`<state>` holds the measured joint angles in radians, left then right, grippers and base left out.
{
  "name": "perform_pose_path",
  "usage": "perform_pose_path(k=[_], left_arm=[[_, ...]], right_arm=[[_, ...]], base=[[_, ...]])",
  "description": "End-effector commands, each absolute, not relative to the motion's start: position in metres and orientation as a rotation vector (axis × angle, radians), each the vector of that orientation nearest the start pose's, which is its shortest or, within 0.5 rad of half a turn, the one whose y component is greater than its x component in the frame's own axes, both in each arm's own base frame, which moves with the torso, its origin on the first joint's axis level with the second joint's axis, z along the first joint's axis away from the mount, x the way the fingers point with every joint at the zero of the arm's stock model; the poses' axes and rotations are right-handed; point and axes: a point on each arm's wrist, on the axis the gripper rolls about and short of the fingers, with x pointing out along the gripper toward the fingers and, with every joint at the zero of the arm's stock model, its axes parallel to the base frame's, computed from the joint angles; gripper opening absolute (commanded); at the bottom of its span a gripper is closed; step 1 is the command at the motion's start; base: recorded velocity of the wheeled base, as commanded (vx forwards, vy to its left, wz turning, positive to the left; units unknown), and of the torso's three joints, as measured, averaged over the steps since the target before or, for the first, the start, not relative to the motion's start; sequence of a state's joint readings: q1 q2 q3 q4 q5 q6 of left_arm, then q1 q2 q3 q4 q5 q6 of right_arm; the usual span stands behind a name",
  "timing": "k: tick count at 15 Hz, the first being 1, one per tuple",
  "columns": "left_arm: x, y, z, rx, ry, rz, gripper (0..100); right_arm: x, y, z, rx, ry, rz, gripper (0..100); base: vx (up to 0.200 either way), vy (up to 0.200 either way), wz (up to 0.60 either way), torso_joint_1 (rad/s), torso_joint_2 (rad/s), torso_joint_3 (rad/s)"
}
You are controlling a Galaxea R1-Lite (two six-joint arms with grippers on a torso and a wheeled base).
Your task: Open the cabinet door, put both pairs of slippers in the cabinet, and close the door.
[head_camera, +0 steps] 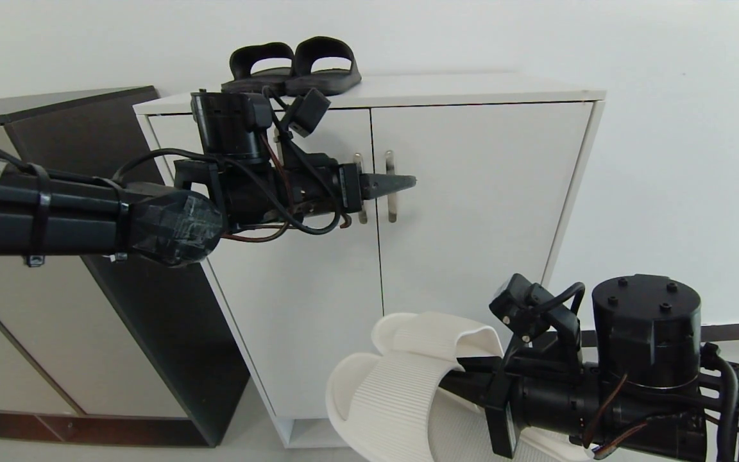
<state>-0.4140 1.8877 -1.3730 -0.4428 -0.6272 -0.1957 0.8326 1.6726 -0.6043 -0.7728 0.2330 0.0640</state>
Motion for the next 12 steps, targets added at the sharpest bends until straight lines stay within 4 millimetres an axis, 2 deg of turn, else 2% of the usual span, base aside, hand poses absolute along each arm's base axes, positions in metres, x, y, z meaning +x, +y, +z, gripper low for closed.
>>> perform_pose_path(k=[1, 4, 8, 9, 12], left_arm=[[0.343, -0.166, 0.257, -0.186, 0.179, -1.035, 0], [0.334, -0.165, 0.261, -0.185, 0.177, -1.043, 0], [0.286, -0.163, 0.268, -0.178, 0.184, -1.084, 0], [0.282, -0.162, 0.271, -0.177, 0.175, -1.082, 0], [0.295, -0.156, 0.274, -0.184, 0.202, -1.046, 0]], right_arm=[[0.183, 0.209, 0.152, -0.033, 0.329, 1.049, 0], [0.178, 0.206, 0.151, -0.035, 0.338, 1.089, 0], [0.166, 0.196, 0.156, -0.041, 0.319, 1.195, 0], [0.166, 0.196, 0.155, -0.050, 0.318, 1.194, 0], [0.166, 0.196, 0.154, -0.052, 0.322, 1.192, 0]], base=[[0.000, 0.000, 0.00, 0.000, 0.00, 0.000], [0.000, 0.000, 0.00, 0.000, 0.00, 0.000], [0.000, 0.000, 0.00, 0.000, 0.00, 0.000], [0.000, 0.000, 0.00, 0.000, 0.00, 0.000], [0.000, 0.000, 0.00, 0.000, 0.00, 0.000]])
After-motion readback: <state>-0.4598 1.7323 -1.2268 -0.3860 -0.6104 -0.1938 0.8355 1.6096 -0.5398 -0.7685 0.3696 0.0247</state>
